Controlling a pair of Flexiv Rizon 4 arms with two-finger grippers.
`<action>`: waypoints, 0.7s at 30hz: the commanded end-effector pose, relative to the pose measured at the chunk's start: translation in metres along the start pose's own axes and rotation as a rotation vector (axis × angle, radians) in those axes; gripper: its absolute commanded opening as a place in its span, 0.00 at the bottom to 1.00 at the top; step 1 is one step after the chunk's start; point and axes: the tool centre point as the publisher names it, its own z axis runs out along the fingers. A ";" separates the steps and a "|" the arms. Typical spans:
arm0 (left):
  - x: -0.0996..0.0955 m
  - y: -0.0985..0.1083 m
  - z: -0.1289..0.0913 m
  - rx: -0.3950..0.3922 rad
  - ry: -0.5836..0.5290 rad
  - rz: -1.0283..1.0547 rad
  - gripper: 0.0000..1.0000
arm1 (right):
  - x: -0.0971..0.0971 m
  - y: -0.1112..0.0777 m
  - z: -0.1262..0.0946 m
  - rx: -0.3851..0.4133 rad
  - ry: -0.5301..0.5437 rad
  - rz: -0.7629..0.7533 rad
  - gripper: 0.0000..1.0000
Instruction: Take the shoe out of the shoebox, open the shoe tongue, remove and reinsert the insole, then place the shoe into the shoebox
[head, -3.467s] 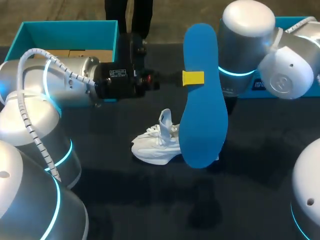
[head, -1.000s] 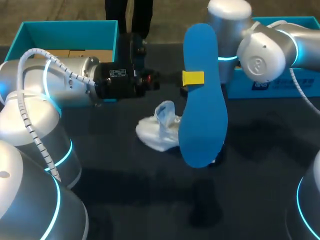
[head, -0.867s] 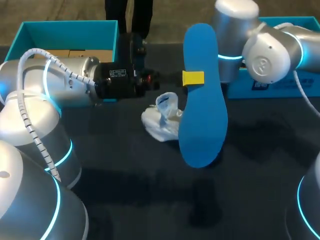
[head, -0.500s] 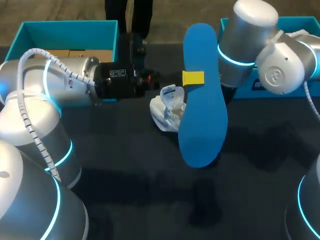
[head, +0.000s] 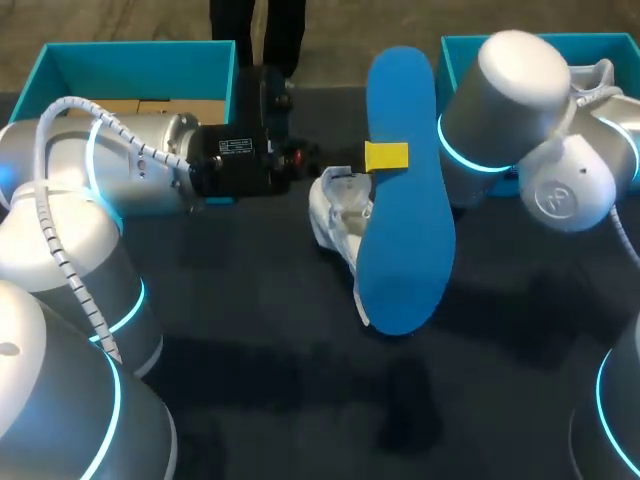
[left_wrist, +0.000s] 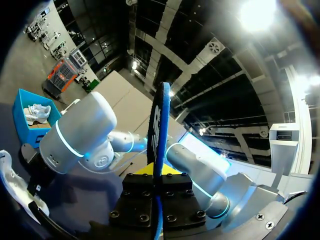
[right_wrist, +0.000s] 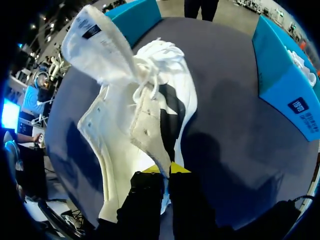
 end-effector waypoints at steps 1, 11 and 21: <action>-0.001 0.000 0.002 0.004 0.001 0.000 0.00 | 0.004 -0.001 0.001 0.001 -0.009 -0.002 0.00; -0.001 0.000 0.002 0.004 0.001 0.000 0.00 | 0.015 -0.011 -0.002 0.015 -0.047 0.050 0.00; -0.001 0.000 0.002 0.004 0.001 0.000 0.00 | 0.035 -0.016 0.011 -0.021 -0.023 0.084 0.00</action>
